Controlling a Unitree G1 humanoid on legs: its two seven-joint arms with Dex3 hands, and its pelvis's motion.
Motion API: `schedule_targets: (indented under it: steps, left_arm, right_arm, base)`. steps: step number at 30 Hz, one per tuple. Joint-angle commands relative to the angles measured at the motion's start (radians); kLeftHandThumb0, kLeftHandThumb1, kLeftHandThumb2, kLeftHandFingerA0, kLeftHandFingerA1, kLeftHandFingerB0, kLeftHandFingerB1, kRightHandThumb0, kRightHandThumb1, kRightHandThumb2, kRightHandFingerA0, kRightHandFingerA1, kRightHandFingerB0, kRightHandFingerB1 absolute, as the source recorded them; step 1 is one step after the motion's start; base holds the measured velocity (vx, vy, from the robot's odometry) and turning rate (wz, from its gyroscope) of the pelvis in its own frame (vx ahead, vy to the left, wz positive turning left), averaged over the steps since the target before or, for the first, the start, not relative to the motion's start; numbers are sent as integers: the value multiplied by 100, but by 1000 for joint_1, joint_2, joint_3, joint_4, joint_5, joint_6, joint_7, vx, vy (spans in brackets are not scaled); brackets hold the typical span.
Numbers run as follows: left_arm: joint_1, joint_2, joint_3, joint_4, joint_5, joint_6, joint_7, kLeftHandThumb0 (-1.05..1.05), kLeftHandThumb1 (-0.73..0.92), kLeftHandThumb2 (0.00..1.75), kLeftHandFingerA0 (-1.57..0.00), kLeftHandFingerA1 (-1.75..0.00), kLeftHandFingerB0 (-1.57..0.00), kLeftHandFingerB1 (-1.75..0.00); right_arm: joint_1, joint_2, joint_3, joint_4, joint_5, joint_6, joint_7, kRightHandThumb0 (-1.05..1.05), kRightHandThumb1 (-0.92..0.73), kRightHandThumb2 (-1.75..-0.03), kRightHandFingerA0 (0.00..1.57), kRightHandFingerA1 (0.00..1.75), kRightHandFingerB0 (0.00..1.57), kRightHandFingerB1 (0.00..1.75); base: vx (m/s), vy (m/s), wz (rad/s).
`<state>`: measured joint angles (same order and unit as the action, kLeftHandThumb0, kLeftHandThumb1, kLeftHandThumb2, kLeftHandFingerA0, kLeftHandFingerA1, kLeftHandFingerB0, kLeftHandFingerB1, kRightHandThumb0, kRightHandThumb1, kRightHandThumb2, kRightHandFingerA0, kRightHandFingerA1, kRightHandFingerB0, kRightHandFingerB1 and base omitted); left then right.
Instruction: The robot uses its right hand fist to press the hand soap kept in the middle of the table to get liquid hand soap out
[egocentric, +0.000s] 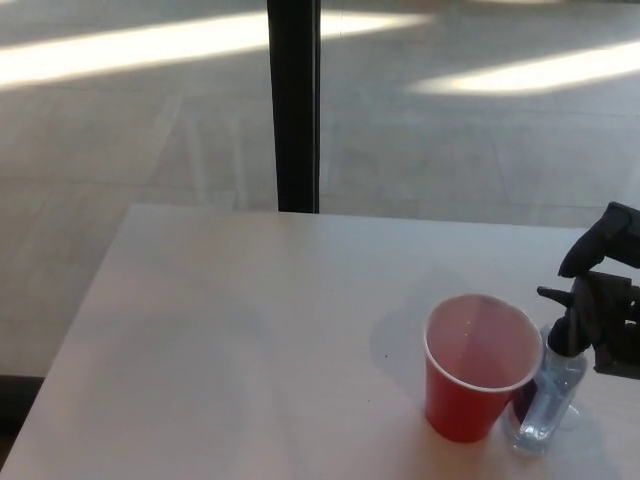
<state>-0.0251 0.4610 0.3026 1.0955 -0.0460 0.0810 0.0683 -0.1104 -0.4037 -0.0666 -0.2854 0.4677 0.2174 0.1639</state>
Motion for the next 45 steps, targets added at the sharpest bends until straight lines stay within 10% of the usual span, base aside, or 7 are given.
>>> schedule_targets:
  steps: [1,19,22,25,27,29,45]
  left_arm:
    - [3,30,2,-9,-2,35,5,-36,60,99,-71,-91,-57,-83]
    - [18,28,-3,18,1,22,10,-38,54,110,-73,-87,-59,-79]
    - [25,29,-5,10,3,19,10,-38,54,111,-73,-87,-60,-80]
    - [29,32,-5,-2,2,32,8,-38,54,111,-73,-87,-60,-80]
    - [30,35,-10,-1,8,30,8,-38,54,111,-72,-85,-60,-80]
    - [28,36,-8,6,6,29,7,-36,61,97,-73,-90,-56,-82]
    - [31,24,-7,8,1,29,12,-37,60,97,-72,-88,-56,-81]
  right_arm:
    - [-35,-55,-41,7,117,331,0,-21,-58,-126,98,175,68,169]
    - [-323,-208,-505,-1,620,512,-164,-22,-67,-101,90,175,60,162]
    - [-280,-256,-651,40,621,511,-205,-37,-43,-112,126,141,98,124]
    - [-236,-263,-798,93,645,517,-307,-37,-51,-92,113,166,94,122]
    - [-180,-278,-902,187,595,514,-296,-29,-13,-141,114,164,104,123]
    - [-140,-273,-944,217,542,510,-304,-26,-24,-120,142,145,111,120]
    - [177,-11,-1168,716,226,105,-520,-45,-34,-170,137,175,95,161]
  base:
    - [0,0,0]
    - [0,0,0]
    - [0,0,0]
    - [0,0,0]
    - [0,0,0]
    - [0,0,0]
    - [0,0,0]
